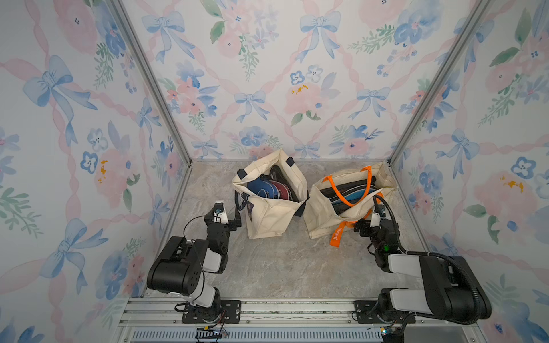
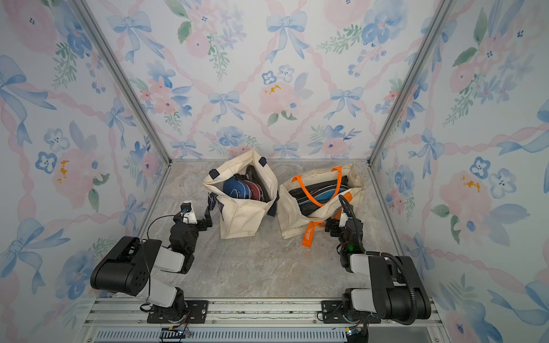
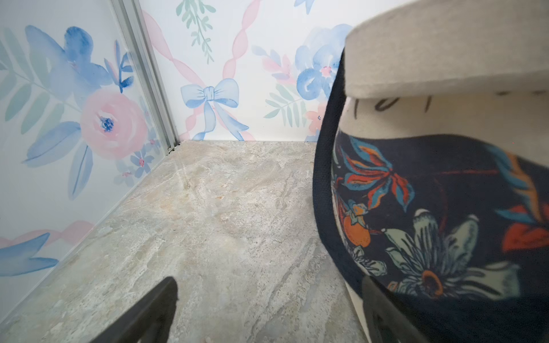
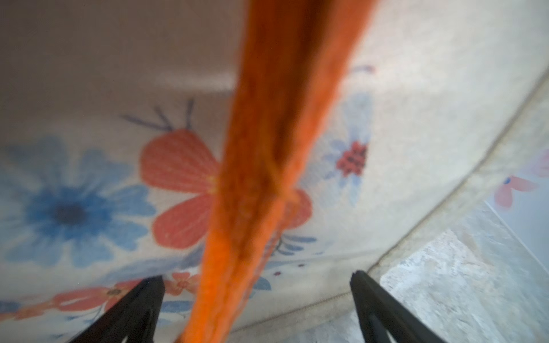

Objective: Remove the ping pong set from the canvas bag
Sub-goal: Adjust the canvas bag at the center of the board.

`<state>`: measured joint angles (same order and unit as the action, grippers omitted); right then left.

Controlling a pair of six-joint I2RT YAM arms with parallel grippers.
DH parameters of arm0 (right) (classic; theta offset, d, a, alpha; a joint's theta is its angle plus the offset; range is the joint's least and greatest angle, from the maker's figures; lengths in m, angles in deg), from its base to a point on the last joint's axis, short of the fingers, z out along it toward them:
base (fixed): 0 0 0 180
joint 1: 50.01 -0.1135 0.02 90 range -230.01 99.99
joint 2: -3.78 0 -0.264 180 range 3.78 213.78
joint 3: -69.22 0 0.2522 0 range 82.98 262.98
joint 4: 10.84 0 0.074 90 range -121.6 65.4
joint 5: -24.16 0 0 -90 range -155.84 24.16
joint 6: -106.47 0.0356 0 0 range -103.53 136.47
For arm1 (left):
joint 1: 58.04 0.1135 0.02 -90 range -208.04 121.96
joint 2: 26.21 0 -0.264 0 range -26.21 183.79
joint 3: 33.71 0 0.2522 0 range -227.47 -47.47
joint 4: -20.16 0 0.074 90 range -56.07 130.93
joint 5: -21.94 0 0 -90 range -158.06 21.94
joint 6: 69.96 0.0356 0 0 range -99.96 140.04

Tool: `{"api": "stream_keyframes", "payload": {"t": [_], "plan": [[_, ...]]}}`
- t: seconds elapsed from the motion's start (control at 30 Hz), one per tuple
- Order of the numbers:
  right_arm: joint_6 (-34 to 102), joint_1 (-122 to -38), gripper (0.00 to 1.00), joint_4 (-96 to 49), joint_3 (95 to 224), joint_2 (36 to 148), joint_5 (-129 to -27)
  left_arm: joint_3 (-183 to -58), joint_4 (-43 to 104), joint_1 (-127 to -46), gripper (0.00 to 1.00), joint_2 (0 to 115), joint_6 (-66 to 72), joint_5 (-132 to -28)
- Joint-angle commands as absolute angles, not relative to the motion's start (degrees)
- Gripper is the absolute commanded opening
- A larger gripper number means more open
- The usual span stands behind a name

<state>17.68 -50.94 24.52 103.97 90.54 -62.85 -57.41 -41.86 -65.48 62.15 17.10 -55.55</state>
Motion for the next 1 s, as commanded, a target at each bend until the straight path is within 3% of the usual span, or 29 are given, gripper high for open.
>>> {"api": "stream_keyframes", "payload": {"t": [0.0,0.97], "plan": [[17.3,-51.6,0.97,26.7,105.6,92.3,-62.6,-58.2,-43.4,-65.3,0.98,62.7,18.0,-55.8],[17.3,-51.5,0.97,26.5,105.7,92.3,-62.8,-58.3,-43.2,-63.2,0.98,62.7,15.8,-57.6]]}}
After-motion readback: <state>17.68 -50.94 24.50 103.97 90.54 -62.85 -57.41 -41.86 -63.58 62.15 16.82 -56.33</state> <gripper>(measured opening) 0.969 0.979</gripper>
